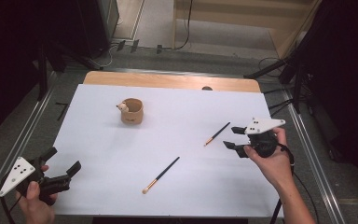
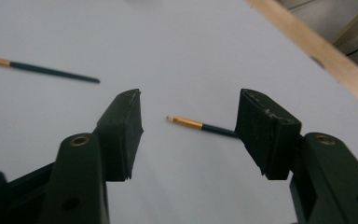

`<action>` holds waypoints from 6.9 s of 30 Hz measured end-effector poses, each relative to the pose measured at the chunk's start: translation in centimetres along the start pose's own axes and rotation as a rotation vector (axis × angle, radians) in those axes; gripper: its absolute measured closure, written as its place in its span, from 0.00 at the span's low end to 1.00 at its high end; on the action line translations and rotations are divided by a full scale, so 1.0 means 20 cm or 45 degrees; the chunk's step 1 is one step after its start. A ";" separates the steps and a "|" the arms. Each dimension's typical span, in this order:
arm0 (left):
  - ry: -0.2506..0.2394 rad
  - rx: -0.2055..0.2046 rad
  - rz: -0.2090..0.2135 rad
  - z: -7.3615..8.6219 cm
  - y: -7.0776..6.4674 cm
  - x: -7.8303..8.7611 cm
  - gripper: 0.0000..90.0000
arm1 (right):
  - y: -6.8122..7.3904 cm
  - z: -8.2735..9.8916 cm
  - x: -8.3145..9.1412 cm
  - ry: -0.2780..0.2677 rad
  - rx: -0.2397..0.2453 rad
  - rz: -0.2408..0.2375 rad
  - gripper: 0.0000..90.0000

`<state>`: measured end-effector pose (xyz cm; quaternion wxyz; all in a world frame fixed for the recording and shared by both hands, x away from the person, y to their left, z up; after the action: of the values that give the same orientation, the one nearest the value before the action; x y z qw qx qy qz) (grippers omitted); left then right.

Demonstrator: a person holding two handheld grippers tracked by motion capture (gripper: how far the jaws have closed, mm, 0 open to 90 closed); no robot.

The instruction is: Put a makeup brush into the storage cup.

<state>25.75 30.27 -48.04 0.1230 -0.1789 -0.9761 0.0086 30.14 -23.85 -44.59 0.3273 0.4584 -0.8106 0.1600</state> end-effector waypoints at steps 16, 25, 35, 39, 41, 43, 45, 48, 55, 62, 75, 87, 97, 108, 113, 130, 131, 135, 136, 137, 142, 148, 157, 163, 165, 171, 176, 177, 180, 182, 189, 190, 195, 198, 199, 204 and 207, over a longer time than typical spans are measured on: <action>0.012 -0.023 -0.005 0.01 0.00 0.00 0.00 | -0.14 -0.05 -0.12 0.396 0.262 -0.093 0.45; 0.018 -0.049 -0.015 0.01 -0.01 -0.01 0.00 | -0.19 -0.07 -0.19 0.581 0.413 -0.175 0.48; 0.021 -0.057 -0.021 0.01 -0.01 -0.01 0.00 | -0.22 -0.08 -0.27 0.709 0.446 -0.248 0.56; 0.026 -0.062 -0.018 0.01 -0.01 -0.01 0.00 | -0.23 -0.08 -0.31 0.772 0.459 -0.271 0.58; 0.028 -0.063 -0.017 0.01 -0.01 -0.01 0.00 | -0.24 -0.08 -0.32 0.792 0.449 -0.277 0.60; 0.029 -0.062 -0.018 0.01 -0.01 -0.01 0.00 | -0.25 -0.08 -0.33 0.789 0.446 -0.283 0.61; 0.032 -0.062 -0.017 0.02 -0.01 -0.01 0.00 | -0.27 -0.06 -0.36 0.844 0.484 -0.272 0.63; 0.032 -0.063 -0.018 0.02 -0.01 -0.01 0.00 | -0.27 -0.06 -0.38 0.876 0.528 -0.267 0.64; 0.033 -0.068 -0.014 0.02 -0.02 -0.01 0.00 | -0.28 -0.06 -0.42 0.942 0.660 -0.285 0.66; 0.032 -0.068 -0.017 0.02 -0.02 -0.01 0.00 | -0.32 -0.03 -0.46 1.030 0.722 -0.262 0.68; 0.033 -0.065 -0.017 0.02 -0.02 -0.02 0.00 | -0.36 -0.01 -0.50 1.070 0.819 -0.250 0.78; 0.028 -0.057 -0.015 0.02 -0.01 -0.01 0.00 | -0.42 0.00 -0.55 1.069 0.942 -0.234 0.83; 0.023 -0.039 -0.010 0.01 -0.01 -0.01 0.00 | -0.43 0.01 -0.60 1.098 0.989 -0.271 0.90; 0.020 -0.035 -0.001 0.01 -0.02 -0.02 0.00 | -0.43 0.00 -0.65 1.181 0.932 -0.355 0.94; 0.025 -0.044 0.003 0.01 -0.02 -0.02 0.00 | -0.44 0.00 -0.65 1.193 0.926 -0.368 0.94; 0.031 -0.037 0.006 0.02 -0.02 -0.03 0.00 | -0.46 0.00 -0.65 1.167 0.823 -0.421 0.93; 0.030 -0.037 0.006 0.02 -0.02 -0.03 0.00 | -0.46 0.00 -0.65 1.180 0.829 -0.423 0.92; 0.032 -0.046 0.007 0.02 -0.02 -0.03 0.00 | -0.46 0.00 -0.65 1.169 0.840 -0.425 0.92; 0.033 -0.046 0.006 0.02 -0.02 -0.03 0.00 | -0.46 0.00 -0.65 1.169 0.838 -0.422 0.92; 0.032 -0.043 0.007 0.02 -0.02 -0.03 0.00 | -0.46 0.00 -0.65 1.169 0.838 -0.422 0.92; 0.035 -0.041 0.005 0.02 -0.02 -0.02 0.00 | -0.47 0.00 -0.65 1.173 0.816 -0.429 0.92; 0.031 -0.032 0.003 0.02 -0.01 -0.03 0.00 | -0.46 0.00 -0.65 1.183 0.782 -0.401 0.89; 0.036 -0.047 0.009 0.02 -0.02 -0.03 0.00 | -0.47 0.00 -0.65 1.162 0.733 -0.406 0.95; 0.041 -0.047 0.008 0.02 -0.02 -0.03 0.00 | -0.46 0.01 -0.63 1.162 0.665 -0.382 0.95; 0.040 -0.045 0.010 0.02 -0.02 -0.03 0.00 | -0.46 0.00 -0.62 1.144 0.647 -0.372 0.95; 0.035 -0.043 0.012 0.02 -0.02 -0.04 0.00 | -0.45 -0.08 -0.57 0.989 0.580 -0.331 0.95; 0.037 -0.049 0.018 0.02 -0.04 -0.05 0.00 | -0.42 -0.15 -0.54 0.838 0.543 -0.321 0.95; 0.040 -0.048 0.025 0.02 -0.05 -0.06 0.00 | -0.40 -0.18 -0.54 0.758 0.527 -0.317 0.95; 0.045 -0.061 0.036 0.02 -0.06 -0.07 0.00 | -0.39 -0.23 -0.54 0.631 0.507 -0.315 0.95; 0.046 -0.057 0.041 0.01 -0.07 -0.08 0.00 | -0.38 -0.24 -0.54 0.599 0.494 -0.318 0.95; 0.064 -0.065 0.048 -0.03 -0.13 -0.12 0.00 | -0.37 -0.30 -0.50 0.338 0.429 -0.287 0.95; 0.064 -0.065 0.048 -0.03 -0.13 -0.12 0.00 | -0.37 -0.30 -0.50 0.338 0.429 -0.287 0.95; 0.067 -0.087 0.087 -0.11 -0.19 -0.18 0.00 | -0.38 -0.34 -0.45 0.159 0.348 -0.265 0.95; 0.070 -0.090 0.121 -0.16 -0.22 -0.24 0.00 | -0.37 -0.37 -0.45 0.078 0.327 -0.259 0.95; 0.074 -0.090 0.132 -0.17 -0.24 -0.25 0.00 | -0.36 -0.38 -0.45 0.051 0.311 -0.254 0.95; 0.085 -0.126 0.187 -0.24 -0.31 -0.36 0.00 | -0.35 -0.41 -0.45 -0.047 0.299 -0.247 0.95; 0.085 -0.146 0.212 -0.29 -0.35 -0.41 0.00 | -0.35 -0.41 -0.45 -0.077 0.274 -0.234 0.95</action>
<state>32.22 20.68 -44.02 0.1437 -0.2663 -0.9521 -0.0431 42.50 -17.32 -44.93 0.2649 0.5679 -0.7528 0.2014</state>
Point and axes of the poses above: each handheld gripper's, and its own axes: x roughly backward along the jaws, z roughly out of its underside, y roughly to its left, the point moved 6 cm from there along -x, roughly forward along the jaws, and after that the axes turned 11 degrees about -z, right-handed, at the moved point
